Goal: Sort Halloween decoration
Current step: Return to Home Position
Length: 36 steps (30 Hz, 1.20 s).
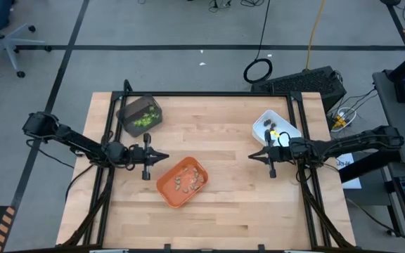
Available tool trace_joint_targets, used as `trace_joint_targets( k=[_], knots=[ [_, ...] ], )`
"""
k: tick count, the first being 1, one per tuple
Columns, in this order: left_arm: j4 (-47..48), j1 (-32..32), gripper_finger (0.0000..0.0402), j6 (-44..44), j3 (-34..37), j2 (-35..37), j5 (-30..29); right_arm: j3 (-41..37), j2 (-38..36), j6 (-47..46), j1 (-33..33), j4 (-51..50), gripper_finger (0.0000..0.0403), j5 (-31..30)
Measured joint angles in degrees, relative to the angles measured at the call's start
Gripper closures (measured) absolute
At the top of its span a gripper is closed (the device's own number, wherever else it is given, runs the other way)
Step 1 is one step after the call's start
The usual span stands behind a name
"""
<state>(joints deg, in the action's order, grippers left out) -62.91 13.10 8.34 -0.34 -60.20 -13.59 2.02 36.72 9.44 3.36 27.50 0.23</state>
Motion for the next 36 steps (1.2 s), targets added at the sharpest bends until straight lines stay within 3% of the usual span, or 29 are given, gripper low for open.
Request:
trace_joint_targets(
  k=[19,36],
  knots=[
    [28.9,0.0,0.0402,0.1,0.0,25.6,-4.1,0.0,-21.1,-1.9,0.0,-14.9,0.0403,-1.9],
    [46.8,0.0,0.0402,-1.2,0.0,47.2,-3.4,-0.1,-34.1,-2.3,0.0,-26.7,0.0403,-1.4]
  ],
)
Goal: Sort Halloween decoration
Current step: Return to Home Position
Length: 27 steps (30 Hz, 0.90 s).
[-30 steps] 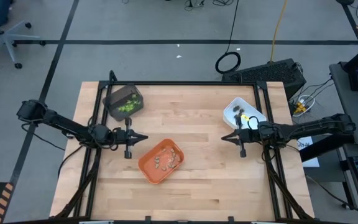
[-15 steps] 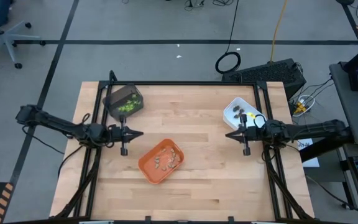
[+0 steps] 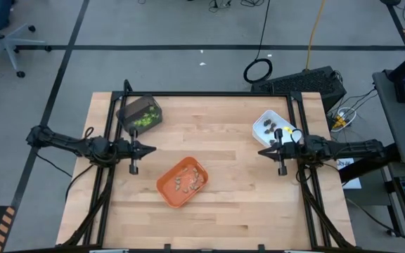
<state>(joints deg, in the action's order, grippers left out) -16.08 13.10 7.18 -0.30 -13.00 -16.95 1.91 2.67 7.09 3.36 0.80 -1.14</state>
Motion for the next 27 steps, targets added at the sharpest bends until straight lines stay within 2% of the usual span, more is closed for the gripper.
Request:
trace_joint_targets(
  k=[10,16,27],
  knots=[
    [10.0,0.0,0.0402,0.1,0.0,12.8,1.4,0.0,-2.5,0.2,0.0,-2.0,0.0403,2.9],
    [12.7,-2.1,0.0402,0.0,0.0,13.0,2.6,0.0,-2.5,0.0,0.0,-2.0,0.0403,4.1],
    [13.2,-12.8,0.0402,-2.4,0.0,13.0,15.9,0.0,-2.5,2.0,0.0,-2.1,0.0403,4.0]
  ],
)
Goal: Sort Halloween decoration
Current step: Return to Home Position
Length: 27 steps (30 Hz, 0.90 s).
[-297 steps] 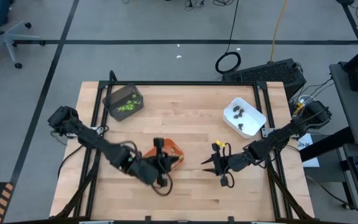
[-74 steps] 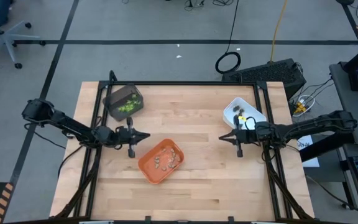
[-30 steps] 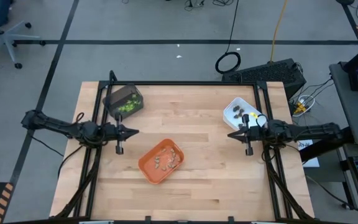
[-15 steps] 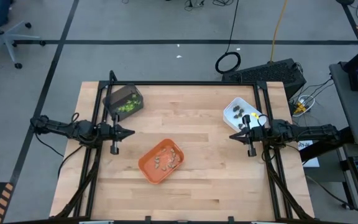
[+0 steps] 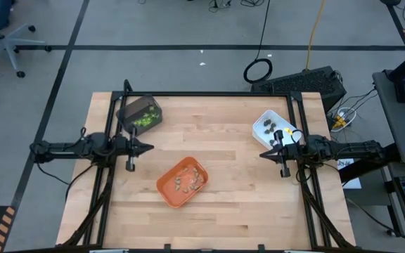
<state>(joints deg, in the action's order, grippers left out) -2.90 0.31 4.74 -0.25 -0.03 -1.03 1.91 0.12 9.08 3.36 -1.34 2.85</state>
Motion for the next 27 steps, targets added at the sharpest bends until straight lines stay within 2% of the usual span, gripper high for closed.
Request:
trace_joint_targets(
  k=[2,7,27],
  knots=[
    [1.5,-1.5,0.0402,-0.7,0.0,0.0,2.5,0.0,0.0,0.0,0.0,0.0,0.0403,0.0],
    [1.9,-3.6,0.0402,-2.9,0.0,0.0,3.9,0.0,0.0,-1.2,0.0,0.0,0.0403,0.0],
    [1.8,-3.7,0.0402,-3.0,0.0,0.0,4.0,0.0,0.1,-0.7,-0.8,-0.3,0.0403,-2.6]
  ],
)
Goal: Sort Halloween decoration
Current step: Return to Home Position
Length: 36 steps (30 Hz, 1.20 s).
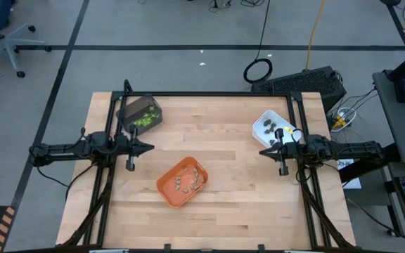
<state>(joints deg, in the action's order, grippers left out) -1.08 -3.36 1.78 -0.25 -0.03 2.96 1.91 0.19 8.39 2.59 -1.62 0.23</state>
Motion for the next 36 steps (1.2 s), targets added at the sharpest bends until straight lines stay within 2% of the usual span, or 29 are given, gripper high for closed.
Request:
trace_joint_targets(
  k=[6,11,36],
  knots=[
    [0.0,0.0,0.0402,-4.3,0.0,-0.3,0.0,0.0,0.0,-0.7,0.0,0.0,0.0403,0.0],
    [-0.7,0.8,0.0402,-3.7,0.0,-0.3,3.1,0.0,0.0,0.3,0.0,0.0,0.0403,0.0],
    [-0.6,1.6,0.0402,-2.9,0.0,-0.3,2.6,0.0,0.0,1.3,0.0,0.5,0.0403,-0.1]
  ],
)
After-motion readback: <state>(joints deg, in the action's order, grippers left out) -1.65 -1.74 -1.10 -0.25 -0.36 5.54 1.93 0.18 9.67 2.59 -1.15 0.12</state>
